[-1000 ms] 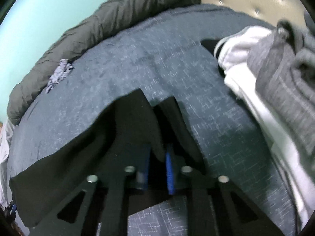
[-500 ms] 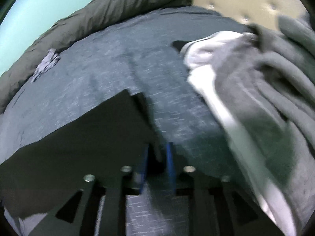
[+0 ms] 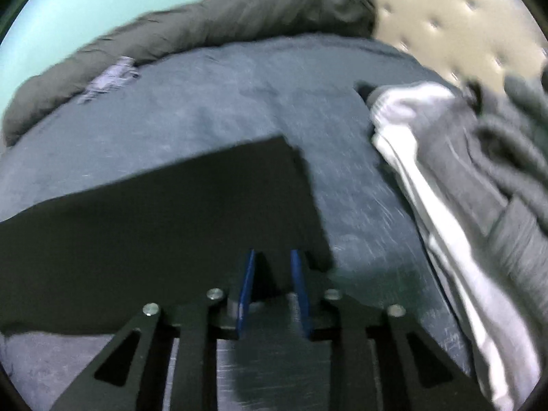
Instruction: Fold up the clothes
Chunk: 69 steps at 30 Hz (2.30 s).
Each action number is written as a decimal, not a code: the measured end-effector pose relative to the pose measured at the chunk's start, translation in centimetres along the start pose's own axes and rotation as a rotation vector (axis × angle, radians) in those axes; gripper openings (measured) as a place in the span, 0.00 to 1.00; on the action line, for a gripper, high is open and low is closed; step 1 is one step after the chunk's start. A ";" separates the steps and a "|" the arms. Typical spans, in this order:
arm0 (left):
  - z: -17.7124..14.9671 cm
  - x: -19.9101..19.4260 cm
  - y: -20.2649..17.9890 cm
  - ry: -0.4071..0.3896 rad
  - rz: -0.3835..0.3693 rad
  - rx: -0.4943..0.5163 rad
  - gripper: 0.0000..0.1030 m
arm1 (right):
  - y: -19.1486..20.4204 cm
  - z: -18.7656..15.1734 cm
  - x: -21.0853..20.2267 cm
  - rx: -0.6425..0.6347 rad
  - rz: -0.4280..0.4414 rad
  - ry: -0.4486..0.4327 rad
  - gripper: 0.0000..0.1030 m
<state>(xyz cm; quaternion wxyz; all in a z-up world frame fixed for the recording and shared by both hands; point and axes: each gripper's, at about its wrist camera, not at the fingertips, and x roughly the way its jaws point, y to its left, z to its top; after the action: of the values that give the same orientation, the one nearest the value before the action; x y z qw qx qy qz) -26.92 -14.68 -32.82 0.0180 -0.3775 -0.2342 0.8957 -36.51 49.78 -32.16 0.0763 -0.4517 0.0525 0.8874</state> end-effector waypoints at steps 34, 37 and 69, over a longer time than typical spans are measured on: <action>0.2 -1.9 14.5 0.009 -0.140 -0.431 0.50 | 32.4 -15.0 -11.6 -0.236 0.667 0.111 0.29; 0.2 -1.9 15.4 -0.002 -0.169 -0.453 0.30 | 34.6 -16.2 -11.6 -0.276 0.675 0.126 0.32; 1.6 -4.1 15.0 -0.094 -0.196 -0.396 0.12 | 40.7 -18.4 -11.3 -0.372 0.786 0.088 0.02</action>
<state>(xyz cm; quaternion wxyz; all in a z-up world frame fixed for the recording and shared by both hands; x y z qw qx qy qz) -22.95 -29.53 -35.63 0.0194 -0.3069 -0.4415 0.8429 -22.74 5.83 -32.83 -0.3522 -0.4408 0.0629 0.8233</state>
